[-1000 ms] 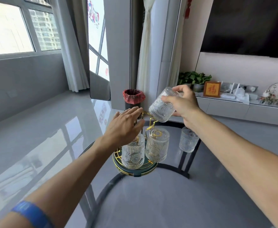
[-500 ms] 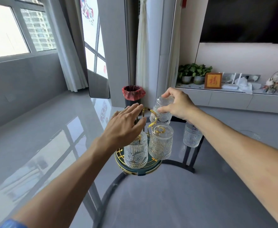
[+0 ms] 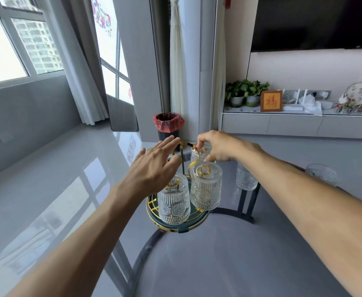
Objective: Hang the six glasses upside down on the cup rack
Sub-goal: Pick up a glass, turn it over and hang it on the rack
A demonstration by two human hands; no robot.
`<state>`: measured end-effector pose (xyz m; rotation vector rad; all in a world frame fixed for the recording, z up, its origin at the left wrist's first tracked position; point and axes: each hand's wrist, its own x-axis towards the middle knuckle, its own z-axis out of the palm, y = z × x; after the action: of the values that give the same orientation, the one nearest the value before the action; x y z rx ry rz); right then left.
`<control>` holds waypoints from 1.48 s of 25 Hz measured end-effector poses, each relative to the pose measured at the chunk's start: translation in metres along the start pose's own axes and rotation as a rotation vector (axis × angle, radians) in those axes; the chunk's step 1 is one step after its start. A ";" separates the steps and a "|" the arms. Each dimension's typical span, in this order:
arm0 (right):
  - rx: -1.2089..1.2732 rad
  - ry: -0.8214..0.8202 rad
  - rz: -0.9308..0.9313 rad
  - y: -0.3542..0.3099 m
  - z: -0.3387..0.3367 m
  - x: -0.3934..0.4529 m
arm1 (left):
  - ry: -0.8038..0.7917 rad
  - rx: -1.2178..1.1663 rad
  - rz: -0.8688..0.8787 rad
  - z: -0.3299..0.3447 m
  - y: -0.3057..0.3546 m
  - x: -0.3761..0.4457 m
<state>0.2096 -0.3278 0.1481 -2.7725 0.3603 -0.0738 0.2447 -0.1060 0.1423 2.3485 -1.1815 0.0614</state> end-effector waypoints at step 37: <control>1.010 0.268 0.356 -0.016 0.067 -0.323 | 0.047 -0.950 -0.481 0.084 0.111 -0.182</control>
<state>-0.0925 -0.2077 0.0883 -1.6777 0.6545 -0.4128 0.0319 -0.0645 0.0681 1.6726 -0.4152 -0.4955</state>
